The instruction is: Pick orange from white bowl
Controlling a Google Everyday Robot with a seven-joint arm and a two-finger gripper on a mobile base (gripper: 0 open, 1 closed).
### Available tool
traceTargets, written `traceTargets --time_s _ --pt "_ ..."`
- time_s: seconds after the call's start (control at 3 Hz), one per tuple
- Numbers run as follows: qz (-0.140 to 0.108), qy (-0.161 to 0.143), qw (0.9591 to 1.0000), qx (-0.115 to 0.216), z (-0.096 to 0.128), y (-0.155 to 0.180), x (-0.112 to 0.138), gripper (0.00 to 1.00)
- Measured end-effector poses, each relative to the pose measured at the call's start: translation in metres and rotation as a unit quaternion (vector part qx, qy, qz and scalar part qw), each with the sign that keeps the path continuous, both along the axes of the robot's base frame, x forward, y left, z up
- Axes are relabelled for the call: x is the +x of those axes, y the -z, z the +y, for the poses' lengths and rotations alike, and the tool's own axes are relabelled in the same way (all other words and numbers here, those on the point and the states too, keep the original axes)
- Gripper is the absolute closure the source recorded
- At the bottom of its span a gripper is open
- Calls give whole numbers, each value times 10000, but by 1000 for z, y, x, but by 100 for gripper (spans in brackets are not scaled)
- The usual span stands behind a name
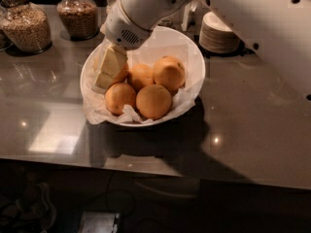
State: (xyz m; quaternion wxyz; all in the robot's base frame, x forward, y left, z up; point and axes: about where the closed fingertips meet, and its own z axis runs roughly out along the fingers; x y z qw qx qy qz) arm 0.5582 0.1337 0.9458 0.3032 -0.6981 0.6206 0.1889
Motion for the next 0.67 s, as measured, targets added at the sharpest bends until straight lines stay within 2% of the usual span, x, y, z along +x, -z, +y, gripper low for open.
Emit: traceTargets --time_s 0.33,0.67 --pt "393 240 9981 422 -15 38 13 0" --pt "396 239 9980 420 -15 39 13 0"
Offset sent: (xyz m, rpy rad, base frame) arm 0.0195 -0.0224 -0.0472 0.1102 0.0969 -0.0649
